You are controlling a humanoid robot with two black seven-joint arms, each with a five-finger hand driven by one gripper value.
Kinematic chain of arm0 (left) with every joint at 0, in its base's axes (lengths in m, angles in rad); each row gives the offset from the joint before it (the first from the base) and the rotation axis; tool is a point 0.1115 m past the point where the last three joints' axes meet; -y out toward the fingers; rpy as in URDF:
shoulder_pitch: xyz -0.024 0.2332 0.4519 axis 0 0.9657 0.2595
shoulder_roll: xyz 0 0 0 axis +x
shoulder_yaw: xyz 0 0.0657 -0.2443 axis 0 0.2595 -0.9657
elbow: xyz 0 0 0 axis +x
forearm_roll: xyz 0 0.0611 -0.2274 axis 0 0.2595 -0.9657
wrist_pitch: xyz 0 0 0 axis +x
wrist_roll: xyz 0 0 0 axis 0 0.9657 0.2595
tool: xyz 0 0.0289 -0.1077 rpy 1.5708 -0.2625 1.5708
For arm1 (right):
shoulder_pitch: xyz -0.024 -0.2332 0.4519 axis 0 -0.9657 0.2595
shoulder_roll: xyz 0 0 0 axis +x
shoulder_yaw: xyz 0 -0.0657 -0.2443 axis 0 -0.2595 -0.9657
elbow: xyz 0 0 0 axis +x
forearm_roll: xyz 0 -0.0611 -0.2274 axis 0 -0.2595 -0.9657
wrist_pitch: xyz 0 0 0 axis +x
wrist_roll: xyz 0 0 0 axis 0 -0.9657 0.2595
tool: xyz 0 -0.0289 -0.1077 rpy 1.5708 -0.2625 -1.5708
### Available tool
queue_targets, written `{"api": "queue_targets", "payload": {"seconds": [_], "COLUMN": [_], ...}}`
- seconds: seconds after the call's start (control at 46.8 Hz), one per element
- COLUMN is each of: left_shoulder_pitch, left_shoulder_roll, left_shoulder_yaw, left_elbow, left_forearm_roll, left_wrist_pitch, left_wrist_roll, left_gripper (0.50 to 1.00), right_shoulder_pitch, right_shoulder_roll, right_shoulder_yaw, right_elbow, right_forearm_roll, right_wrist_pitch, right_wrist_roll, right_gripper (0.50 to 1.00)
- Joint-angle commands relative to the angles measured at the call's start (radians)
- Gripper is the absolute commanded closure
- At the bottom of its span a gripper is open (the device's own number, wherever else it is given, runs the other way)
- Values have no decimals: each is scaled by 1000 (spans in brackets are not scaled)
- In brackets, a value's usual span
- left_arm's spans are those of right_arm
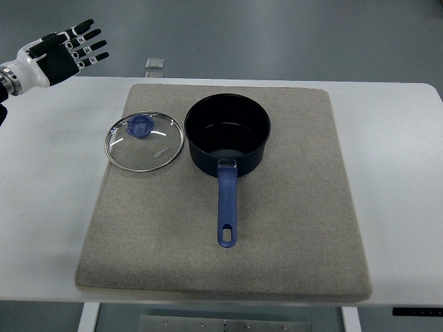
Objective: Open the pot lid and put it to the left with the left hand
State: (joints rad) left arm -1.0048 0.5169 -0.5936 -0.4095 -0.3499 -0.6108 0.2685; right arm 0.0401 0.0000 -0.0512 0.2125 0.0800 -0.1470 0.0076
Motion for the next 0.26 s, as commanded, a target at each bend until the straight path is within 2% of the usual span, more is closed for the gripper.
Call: {"api": "queue_targets", "payload": {"seconds": [0.0, 0.235], "left_shoulder_pitch": [-2, -2], "left_shoulder_roll": [0, 0], "left_shoulder_yaw": [2, 2], "left_elbow": [1, 0], "left_forearm_roll": [0, 2], "left_wrist_pitch": [0, 0], "left_wrist_roll": [0, -2], "left_gripper": [504, 504], "right_shoulder_pitch": [-2, -2], "right_shoulder_roll": [0, 0], "right_shoulder_yaw": [-2, -2], "right_elbow": [-1, -1], "right_forearm_roll": [-2, -2], "right_wrist_pitch": [-3, -8], "right_wrist_roll": [0, 2], "right_gripper": [585, 585]}}
